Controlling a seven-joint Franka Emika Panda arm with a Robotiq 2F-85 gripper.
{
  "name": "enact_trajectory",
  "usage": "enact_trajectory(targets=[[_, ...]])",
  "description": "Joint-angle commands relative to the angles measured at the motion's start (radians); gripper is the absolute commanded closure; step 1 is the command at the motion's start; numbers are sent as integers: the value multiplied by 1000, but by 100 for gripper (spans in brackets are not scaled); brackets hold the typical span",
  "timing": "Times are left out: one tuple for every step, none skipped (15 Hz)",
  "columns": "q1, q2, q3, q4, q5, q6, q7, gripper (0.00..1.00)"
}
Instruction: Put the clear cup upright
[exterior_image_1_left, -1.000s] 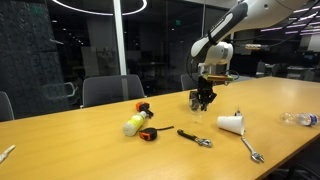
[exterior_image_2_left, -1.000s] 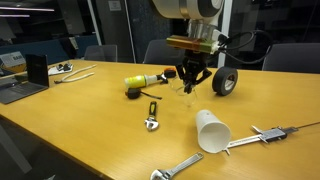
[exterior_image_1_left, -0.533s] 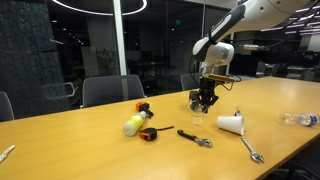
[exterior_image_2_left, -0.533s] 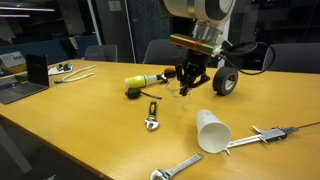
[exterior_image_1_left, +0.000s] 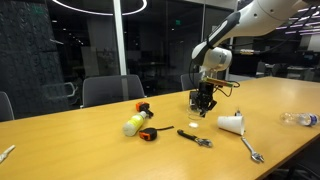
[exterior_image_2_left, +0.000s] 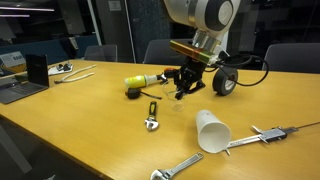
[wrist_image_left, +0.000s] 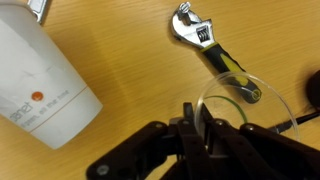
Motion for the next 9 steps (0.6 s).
enact_trajectory(targets=[[0,26,-9,47,22,-44,-12,91],[1,28,-9,52,18,-49,-9,91],[3,30,-10,58,12,-56,-5,91],[4,32,-10,64,8,-63,-2,91],[5,33,-11,70,6,-69,2,92],[9,36,-13,76,-4,-75,12,67],[10,38,-13,81,-5,-80,19,67],[11,39,-13,85,-6,-85,21,63],[11,41,-13,89,-5,-88,22,55]])
